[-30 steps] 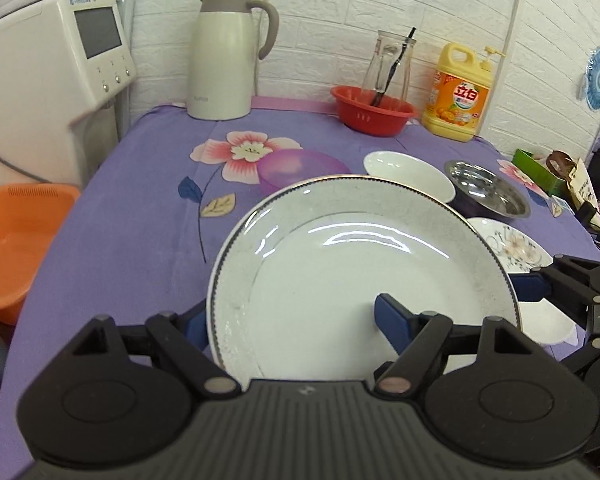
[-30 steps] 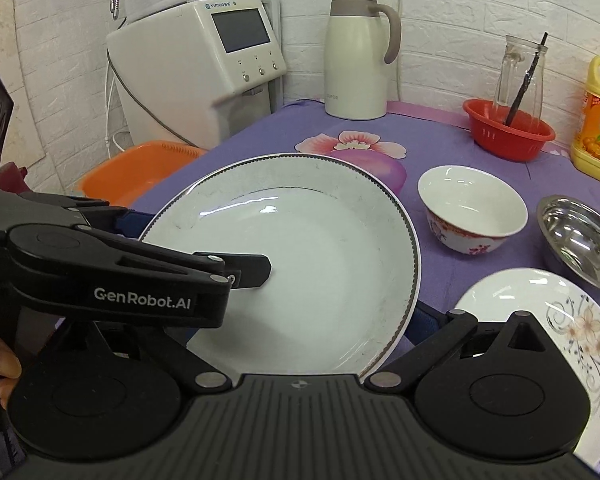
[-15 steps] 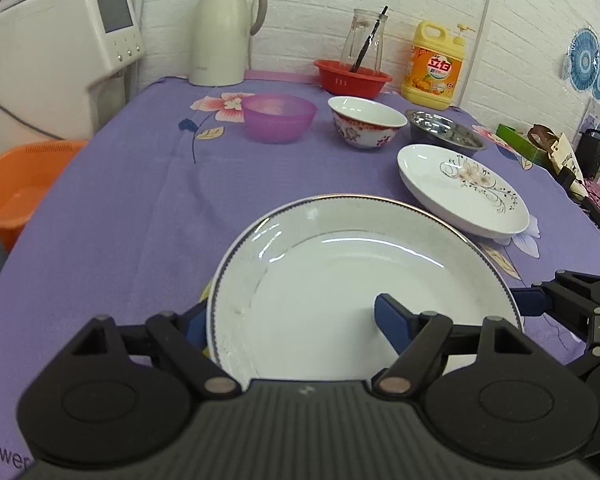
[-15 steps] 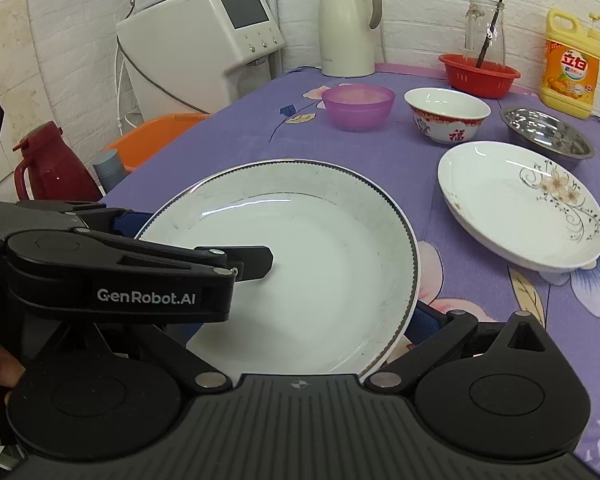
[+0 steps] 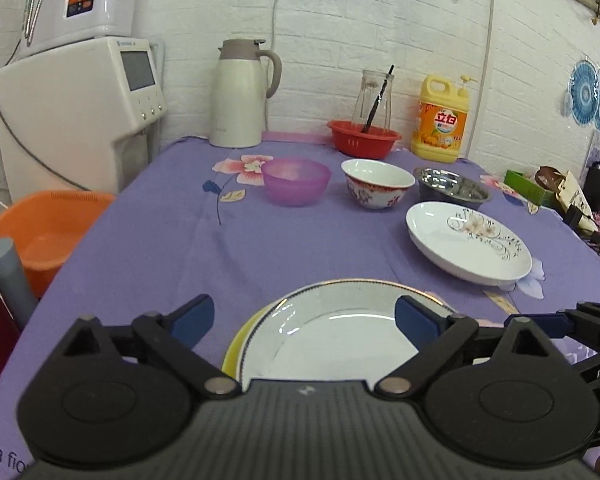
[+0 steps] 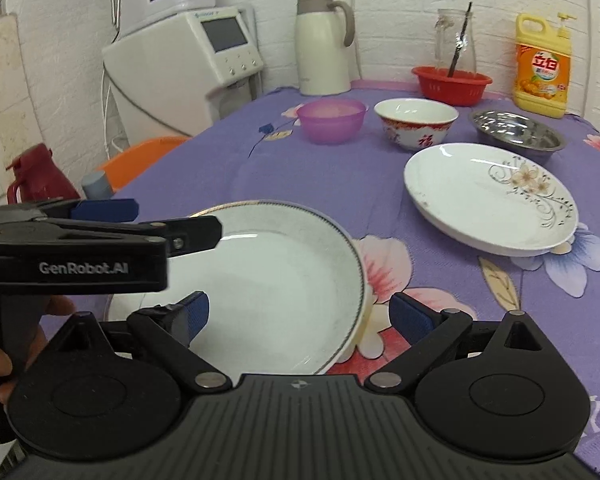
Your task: Organize plates and bowls
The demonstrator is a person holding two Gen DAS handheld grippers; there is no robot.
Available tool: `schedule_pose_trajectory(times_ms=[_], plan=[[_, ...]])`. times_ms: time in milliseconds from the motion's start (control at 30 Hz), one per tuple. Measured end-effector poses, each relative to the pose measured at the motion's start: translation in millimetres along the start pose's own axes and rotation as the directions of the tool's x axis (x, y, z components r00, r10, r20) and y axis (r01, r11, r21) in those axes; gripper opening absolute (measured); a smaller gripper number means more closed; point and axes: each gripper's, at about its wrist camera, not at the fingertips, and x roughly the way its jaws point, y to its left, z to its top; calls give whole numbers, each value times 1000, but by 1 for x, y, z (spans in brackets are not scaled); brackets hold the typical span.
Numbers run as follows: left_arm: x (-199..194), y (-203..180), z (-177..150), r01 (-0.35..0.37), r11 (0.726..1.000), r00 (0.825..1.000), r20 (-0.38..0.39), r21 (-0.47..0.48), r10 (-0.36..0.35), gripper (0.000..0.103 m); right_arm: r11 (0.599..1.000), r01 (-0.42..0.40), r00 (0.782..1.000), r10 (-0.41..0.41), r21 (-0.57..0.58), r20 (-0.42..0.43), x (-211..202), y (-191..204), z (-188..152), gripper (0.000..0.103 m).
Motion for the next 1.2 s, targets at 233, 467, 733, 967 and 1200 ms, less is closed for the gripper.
schedule_pose_trajectory(times_ms=[233,467,733,967,1200], plan=[[12,-15,12,56,998,998,-30,-20,-57,100,991,55,997,-60,119,43,-15,-36,5,103],[44,-53,24,102,995,990,-97,0,-102,100,970,121,991,-130,212,30,-21,-68,-3,103],[76,-82,40,109,993,985,-137,36,-103,100,936,218,973,-229,277,6,-23,-108,-7,103],[101,-95,56,106,993,981,-168,58,-95,100,926,240,960,-271,291,74,-14,-151,23,103],[146,-103,80,120,993,973,-200,6,-117,100,911,309,945,-327,272,22,36,-185,48,103]])
